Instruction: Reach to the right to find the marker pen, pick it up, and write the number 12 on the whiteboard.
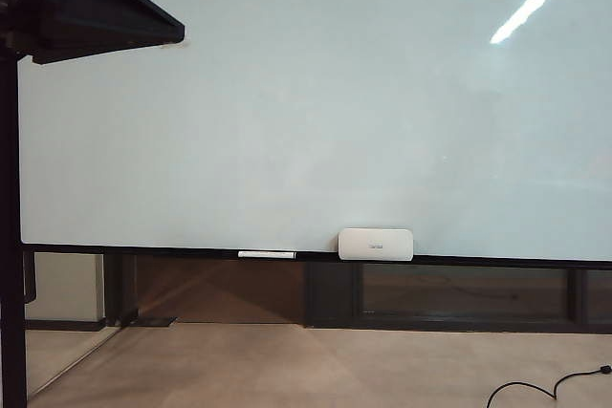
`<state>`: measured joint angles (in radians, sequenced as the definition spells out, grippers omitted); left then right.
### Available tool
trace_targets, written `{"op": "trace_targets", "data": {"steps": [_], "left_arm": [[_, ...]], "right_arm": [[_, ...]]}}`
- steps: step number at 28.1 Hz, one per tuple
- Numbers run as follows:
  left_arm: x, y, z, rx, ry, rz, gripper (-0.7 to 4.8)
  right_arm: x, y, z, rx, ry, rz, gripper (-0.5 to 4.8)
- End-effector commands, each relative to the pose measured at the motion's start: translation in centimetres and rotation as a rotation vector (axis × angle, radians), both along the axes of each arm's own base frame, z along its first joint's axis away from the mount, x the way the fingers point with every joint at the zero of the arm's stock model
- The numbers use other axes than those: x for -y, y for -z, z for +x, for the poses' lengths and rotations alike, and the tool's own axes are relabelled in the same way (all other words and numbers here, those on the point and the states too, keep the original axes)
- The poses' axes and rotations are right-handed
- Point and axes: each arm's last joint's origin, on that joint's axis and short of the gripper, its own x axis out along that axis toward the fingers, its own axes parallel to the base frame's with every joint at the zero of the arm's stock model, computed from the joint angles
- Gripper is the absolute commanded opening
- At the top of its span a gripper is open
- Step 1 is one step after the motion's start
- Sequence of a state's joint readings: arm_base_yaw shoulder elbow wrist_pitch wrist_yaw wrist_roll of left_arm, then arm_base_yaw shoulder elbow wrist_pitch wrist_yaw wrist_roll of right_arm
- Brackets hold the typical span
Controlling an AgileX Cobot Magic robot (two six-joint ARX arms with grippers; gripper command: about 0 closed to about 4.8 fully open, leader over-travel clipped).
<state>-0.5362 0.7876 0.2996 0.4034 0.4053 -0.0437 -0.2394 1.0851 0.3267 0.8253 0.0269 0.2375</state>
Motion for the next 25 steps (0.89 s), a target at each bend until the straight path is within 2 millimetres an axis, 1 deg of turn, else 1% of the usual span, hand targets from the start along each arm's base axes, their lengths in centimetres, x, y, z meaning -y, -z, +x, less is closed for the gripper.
{"op": "trace_targets", "data": {"steps": [1,5,8,10,13,14,15,16,17,19,22,25], "left_arm": [[0.0,-0.1,0.1,0.030,-0.011,0.017,-0.05],[0.1,0.4,0.5,0.027,-0.064,0.059,-0.05],[0.2,0.7,0.7,0.022,-0.061,0.073,-0.05],[0.3,0.8,0.9,0.021,-0.058,0.075,-0.05],[0.4,0.8,1.0,0.049,-0.055,0.085,-0.05],[0.4,0.8,1.1,0.057,-0.055,0.087,-0.05],[0.5,0.8,1.1,0.060,-0.052,0.088,-0.05],[0.5,0.9,1.2,0.063,-0.052,0.093,-0.05],[0.5,0.9,1.3,0.067,-0.056,0.100,-0.05],[0.3,1.0,1.4,0.064,-0.065,0.102,-0.05],[0.3,1.2,1.5,0.056,-0.054,0.103,-0.05],[0.4,1.2,1.7,0.061,-0.062,0.105,-0.05]], "right_arm": [[0.8,-1.1,1.4,0.059,0.001,-0.027,-0.01],[1.9,-1.6,3.3,0.054,0.015,-0.085,0.05],[2.7,-1.8,4.5,0.058,0.000,-0.156,0.90],[3.3,-1.8,5.3,0.038,-0.006,-0.174,0.96],[4.8,-1.5,6.5,0.003,-0.016,-0.175,0.91],[5.3,-1.4,6.9,-0.013,-0.039,-0.173,0.66],[6.1,-1.3,7.3,-0.041,-0.067,-0.171,0.27],[6.7,-1.3,7.6,-0.064,-0.087,-0.163,0.05],[7.3,-1.3,7.9,-0.080,-0.105,-0.156,-0.04],[8.5,-1.4,8.5,-0.098,-0.125,-0.163,-0.04],[10.1,-1.7,9.1,-0.103,-0.094,-0.205,-0.04],[11.8,-1.8,9.7,-0.102,-0.062,-0.210,-0.04]]}}
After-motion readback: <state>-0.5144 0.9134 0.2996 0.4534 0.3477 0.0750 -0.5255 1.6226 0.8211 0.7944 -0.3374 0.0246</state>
